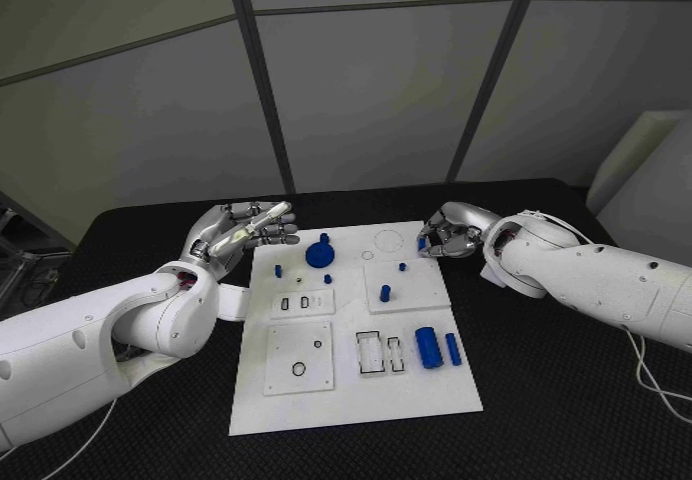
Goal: Assemble the parts on the task board
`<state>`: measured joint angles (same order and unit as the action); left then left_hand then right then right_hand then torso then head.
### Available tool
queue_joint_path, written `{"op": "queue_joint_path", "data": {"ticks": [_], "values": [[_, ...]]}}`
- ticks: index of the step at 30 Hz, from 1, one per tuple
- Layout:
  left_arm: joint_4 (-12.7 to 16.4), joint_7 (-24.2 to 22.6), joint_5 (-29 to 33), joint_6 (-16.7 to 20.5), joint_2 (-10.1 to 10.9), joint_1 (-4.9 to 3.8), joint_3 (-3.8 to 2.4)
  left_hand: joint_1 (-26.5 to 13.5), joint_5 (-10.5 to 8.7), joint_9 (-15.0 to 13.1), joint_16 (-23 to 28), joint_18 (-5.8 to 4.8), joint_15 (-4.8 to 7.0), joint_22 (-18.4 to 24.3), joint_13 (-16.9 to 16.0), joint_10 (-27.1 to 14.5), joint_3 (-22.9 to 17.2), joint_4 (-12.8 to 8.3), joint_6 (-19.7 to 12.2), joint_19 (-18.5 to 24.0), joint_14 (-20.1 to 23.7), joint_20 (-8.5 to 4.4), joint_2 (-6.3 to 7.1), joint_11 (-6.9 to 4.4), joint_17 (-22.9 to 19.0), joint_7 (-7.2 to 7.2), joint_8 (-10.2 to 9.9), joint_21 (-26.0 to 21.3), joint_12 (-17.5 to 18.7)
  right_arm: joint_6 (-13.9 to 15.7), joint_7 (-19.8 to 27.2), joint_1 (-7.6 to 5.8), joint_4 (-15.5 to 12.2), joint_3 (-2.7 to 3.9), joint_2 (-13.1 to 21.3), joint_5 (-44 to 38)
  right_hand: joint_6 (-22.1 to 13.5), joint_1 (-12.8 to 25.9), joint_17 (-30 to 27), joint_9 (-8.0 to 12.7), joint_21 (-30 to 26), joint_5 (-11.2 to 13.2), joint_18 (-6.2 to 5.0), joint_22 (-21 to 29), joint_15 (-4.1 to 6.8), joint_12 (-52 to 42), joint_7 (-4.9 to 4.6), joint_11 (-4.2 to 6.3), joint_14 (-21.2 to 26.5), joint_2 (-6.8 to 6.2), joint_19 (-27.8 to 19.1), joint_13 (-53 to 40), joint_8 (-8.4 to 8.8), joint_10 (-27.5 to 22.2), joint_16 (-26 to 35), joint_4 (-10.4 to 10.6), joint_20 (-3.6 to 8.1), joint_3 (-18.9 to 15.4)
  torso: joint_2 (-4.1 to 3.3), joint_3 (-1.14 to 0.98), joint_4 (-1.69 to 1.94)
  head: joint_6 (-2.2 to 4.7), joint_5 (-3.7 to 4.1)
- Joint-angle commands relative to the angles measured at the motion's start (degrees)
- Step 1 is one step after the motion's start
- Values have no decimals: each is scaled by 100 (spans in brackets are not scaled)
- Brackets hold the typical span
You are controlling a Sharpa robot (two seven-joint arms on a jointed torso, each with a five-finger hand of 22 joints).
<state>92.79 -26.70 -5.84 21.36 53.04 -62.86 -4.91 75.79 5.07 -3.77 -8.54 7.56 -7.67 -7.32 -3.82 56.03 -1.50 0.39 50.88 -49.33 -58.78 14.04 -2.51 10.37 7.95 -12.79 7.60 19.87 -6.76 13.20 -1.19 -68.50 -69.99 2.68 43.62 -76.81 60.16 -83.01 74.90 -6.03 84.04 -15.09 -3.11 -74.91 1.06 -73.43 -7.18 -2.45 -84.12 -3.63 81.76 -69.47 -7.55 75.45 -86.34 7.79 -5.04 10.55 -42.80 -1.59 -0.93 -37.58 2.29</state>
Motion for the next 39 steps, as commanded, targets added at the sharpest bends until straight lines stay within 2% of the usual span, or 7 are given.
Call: {"op": "queue_joint_path", "data": {"ticks": [1, 4, 9, 15, 24, 31, 39], "values": [[3, -34, -4, -68, -4, -7, -5, -2, -1, 3, 23, 293, -31, 9, 3, -12, -14, -30, -4, -27, -17, 11, -42, 9, 9, -32, -32, -24, 32, 332, -77, -6, -12, 3, -6, -71, 93, -52, 743, -42, 23, 10, 37, -232, 54, -41, 18, 16, -427, 127, 43, -17, -68, 40, -25, -23, 13, 57, 0, -2, 3, -7, 8], [3, -34, -4, -68, -3, -7, -5, -2, -1, 3, 23, 293, -31, 9, 3, -12, -14, -30, -4, -27, -17, 11, -42, 9, 9, -32, -32, -24, 32, 490, -73, -5, -59, 4, 1, -77, 112, -111, 754, -48, 30, 272, 41, -249, 74, -38, 32, 33, -430, 201, 54, -21, -93, 48, -28, -72, 38, 142, 1, -3, 3, -11, -1], [2, -33, -4, -69, 12, -6, -5, -2, -1, 3, 23, 293, -31, 9, 3, -12, -14, -30, -4, -27, -17, 11, -42, 9, 9, -32, -32, -24, 32, 621, -149, -6, -315, 5, 96, -80, 94, -136, 781, -45, 52, 288, 52, -299, 76, -35, 25, 32, -436, 216, 85, -21, -89, 50, -39, -102, 45, 189, 10, -3, -4, -14, -18], [-1, -34, -4, -57, 52, -8, -5, -2, -1, 3, 23, 293, -31, 9, 3, -12, -14, -30, -4, -27, -17, 11, -42, 9, 9, -32, -32, -24, 32, 663, -406, -13, -902, 11, 271, -75, 76, -138, 794, -40, 55, 292, 53, -305, 74, -19, 17, 26, -439, 219, 89, -4, -81, 38, -45, -109, 45, 204, 30, 7, -10, 6, -36], [-99, -40, -4, -47, 99, -13, -6, -2, -1, 3, 23, 293, -31, 9, 3, -12, -14, -30, -4, -27, -17, 11, -42, 9, 9, -32, -32, -24, 32, 661, -725, -22, -1584, 17, -23, -456, 49, -101, 797, -32, 60, 263, 57, -318, 62, -8, -2, 10, -440, 201, 96, 4, -69, 32, -46, -104, 41, 221, 86, 54, 10, -64, -192], [-155, -32, 43, -44, 124, -21, -6, -2, -1, 3, 23, 293, -31, 9, 3, -12, -14, -30, -4, -27, -17, 11, -42, 9, 9, -32, -32, -24, 32, 603, -802, -5, -1698, 13, -513, -705, 42, -43, 796, -29, 60, 257, 57, -317, 55, -2, -8, 2, -440, 187, 96, 7, -67, 30, -44, -77, 35, 222, 105, 98, 47, -109, -309], [-175, -23, 65, -43, 112, -22, -7, -2, -2, 2, 29, 293, -31, 12, 2, -8, -14, -32, 0, -29, -20, 11, -48, 9, 13, -32, -35, -25, 35, 529, -1097, 116, -1623, 10, -944, -968, 44, 21, 789, -28, 59, 256, 56, -318, 49, -5, -11, -3, -438, 155, 96, 3, -70, 35, -40, -53, 28, 212, 97, 96, 36, -172, -428]]}}
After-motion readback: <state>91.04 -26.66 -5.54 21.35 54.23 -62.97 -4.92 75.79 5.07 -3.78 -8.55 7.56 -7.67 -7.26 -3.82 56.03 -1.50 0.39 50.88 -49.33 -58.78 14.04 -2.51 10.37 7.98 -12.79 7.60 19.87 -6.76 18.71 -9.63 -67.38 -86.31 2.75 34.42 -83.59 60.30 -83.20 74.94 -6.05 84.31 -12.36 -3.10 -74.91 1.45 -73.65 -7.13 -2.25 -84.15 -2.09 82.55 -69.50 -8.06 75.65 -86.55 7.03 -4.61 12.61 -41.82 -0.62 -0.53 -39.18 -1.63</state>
